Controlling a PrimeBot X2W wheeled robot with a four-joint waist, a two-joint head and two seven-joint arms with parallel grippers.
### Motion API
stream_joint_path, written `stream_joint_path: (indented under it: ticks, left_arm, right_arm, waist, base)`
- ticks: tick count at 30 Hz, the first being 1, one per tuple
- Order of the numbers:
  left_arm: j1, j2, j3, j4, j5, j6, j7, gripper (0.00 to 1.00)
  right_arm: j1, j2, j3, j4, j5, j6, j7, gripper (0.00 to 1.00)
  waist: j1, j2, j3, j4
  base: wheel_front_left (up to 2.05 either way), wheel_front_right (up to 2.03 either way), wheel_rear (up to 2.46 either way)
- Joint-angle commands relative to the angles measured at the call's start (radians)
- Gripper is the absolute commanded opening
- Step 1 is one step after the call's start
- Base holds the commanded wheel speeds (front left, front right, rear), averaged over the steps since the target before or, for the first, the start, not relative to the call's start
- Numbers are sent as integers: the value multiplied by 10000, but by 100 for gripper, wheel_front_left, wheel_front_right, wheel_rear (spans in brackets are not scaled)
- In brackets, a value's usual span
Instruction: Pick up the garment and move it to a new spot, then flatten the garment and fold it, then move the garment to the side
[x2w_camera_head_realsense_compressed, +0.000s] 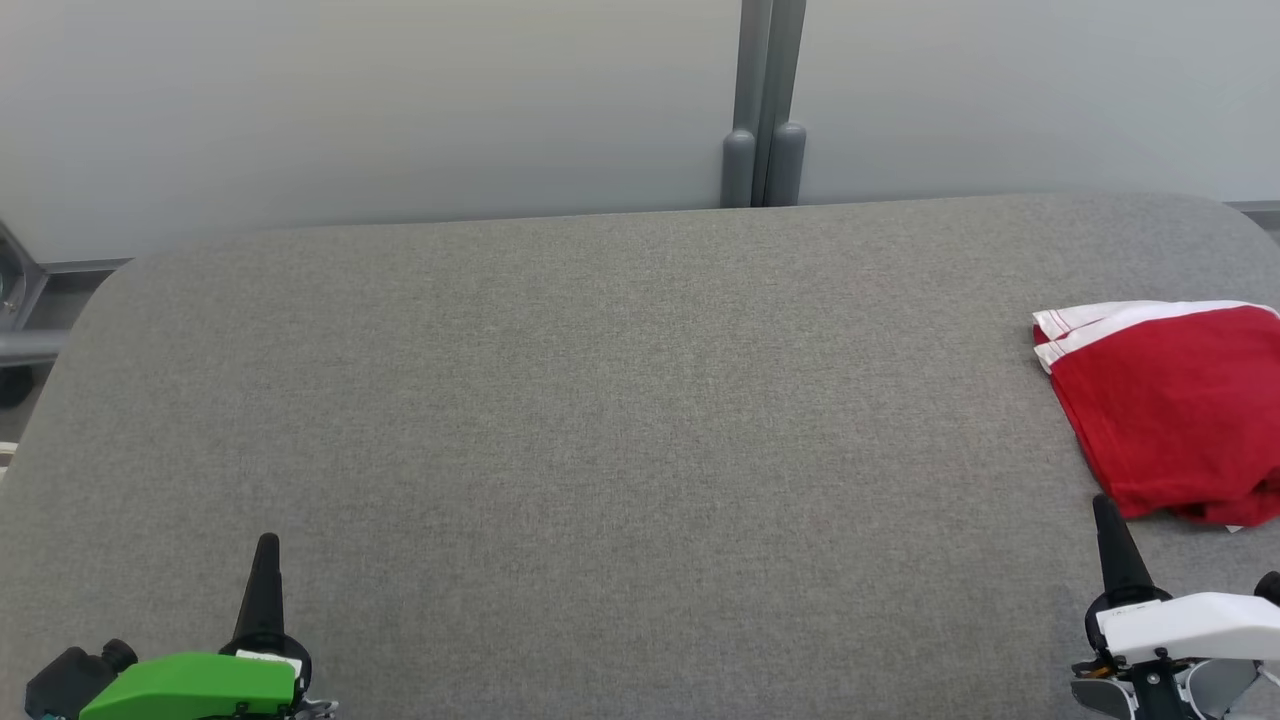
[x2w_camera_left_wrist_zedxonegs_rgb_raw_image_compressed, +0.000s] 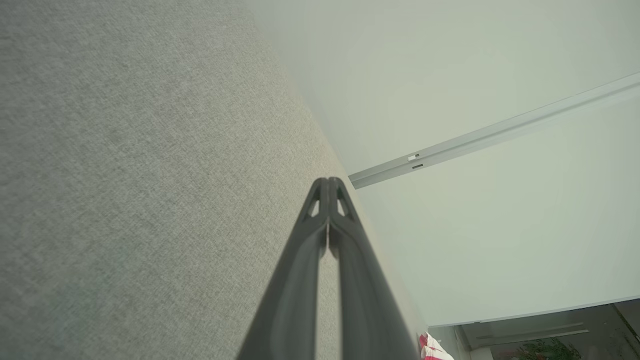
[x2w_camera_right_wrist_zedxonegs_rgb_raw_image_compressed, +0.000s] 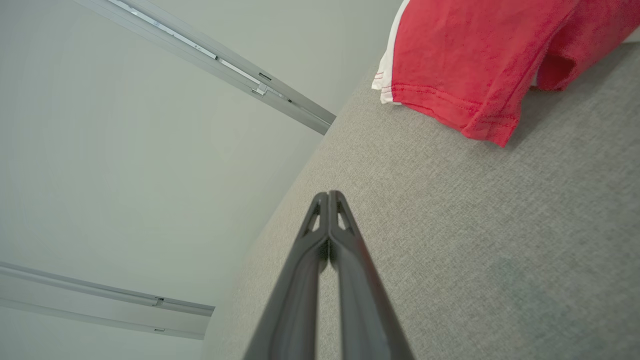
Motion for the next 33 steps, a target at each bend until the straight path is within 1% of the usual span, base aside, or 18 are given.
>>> stream_joint_path:
  ticks: [1, 14, 33]
  left_arm:
    - [-285, 22, 48, -146, -249, -16, 62, 0]
    - [-481, -95, 149, -210, -1375, -19, 395, 0]
    - [-688, -210, 257, -305, -2645, -22, 784, 0]
  right_arm:
    - [-191, -75, 23, -57, 324, 1, 59, 0]
    - [-411, -93, 170, -8, 1988, 1, 426, 0]
    - [-670, -110, 333, 53, 3849, 1, 837, 0]
  waist:
    - [0, 0, 4, -8]
    - [0, 0, 39, -95]
    - [0, 0, 85, -207]
  base:
    - [0, 0, 0]
    - [0, 0, 0]
    - [0, 0, 0]
